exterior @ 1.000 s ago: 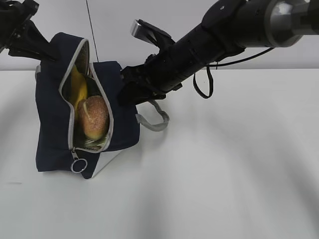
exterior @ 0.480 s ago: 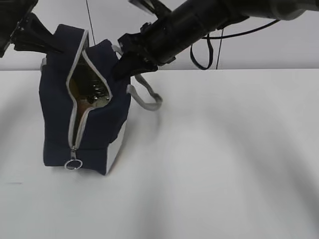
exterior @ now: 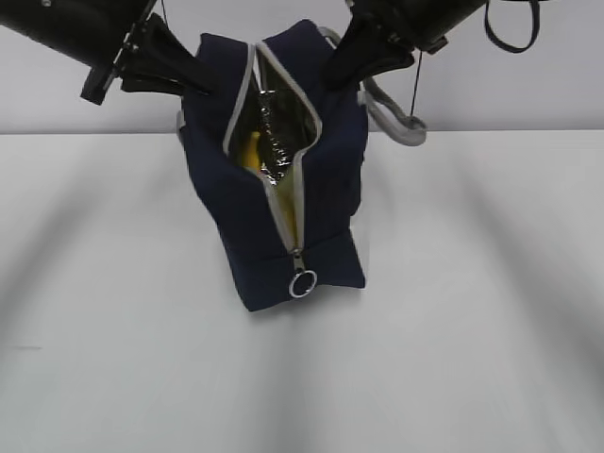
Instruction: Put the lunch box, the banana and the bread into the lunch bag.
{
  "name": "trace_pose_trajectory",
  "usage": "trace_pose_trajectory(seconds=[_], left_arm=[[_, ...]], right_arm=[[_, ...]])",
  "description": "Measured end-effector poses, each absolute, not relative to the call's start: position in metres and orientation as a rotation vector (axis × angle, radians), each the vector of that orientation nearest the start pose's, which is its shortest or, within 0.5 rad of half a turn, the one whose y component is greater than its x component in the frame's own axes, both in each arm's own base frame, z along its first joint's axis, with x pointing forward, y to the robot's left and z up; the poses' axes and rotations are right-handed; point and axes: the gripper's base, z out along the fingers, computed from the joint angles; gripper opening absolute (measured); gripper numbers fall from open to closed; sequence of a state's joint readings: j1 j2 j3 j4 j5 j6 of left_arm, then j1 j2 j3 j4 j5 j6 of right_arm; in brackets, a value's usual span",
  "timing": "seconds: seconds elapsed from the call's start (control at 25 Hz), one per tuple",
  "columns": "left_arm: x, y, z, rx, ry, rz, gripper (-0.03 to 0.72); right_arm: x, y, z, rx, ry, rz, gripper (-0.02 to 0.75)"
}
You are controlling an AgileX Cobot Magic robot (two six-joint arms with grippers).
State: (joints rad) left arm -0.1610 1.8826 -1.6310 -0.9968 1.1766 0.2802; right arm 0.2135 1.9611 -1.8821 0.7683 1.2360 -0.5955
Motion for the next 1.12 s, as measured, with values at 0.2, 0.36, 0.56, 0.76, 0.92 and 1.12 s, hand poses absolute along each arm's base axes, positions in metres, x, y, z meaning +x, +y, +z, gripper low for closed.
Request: trace_pose_trajectory(seconds=[0.2,0.36,0.56,0.76,0.92,1.12], left_arm=[[0.387,-0.153,0.31,0.179,2.484,-1.377,-0.015],[0.398,-0.155,0.298,0.129,2.468,-1.355,-0.015],[0.41,-0.158,0.283,0.07,2.435,-1.394,-0.015],[0.418,-0.16,0.269,0.026,2.428,-1.426,-0.015],[0.419,-0.161,0.266,0.028,2.427,-1.421,-0.014],[0.42,-0.16,0.264,0.03,2.43,-1.406,0.022]], right_arm=[[0.404,0.139,0.329,-0.818,2.408,0.887,0.006],[0.404,0.137,0.316,-0.805,2.446,0.869,0.006],[0.407,0.136,0.306,-0.767,2.445,0.841,0.006],[0.41,0.136,0.305,-0.742,2.425,0.824,0.006],[0.415,0.139,0.295,-0.725,2.441,0.857,0.006],[0.418,0.139,0.288,-0.719,2.457,0.862,0.085]])
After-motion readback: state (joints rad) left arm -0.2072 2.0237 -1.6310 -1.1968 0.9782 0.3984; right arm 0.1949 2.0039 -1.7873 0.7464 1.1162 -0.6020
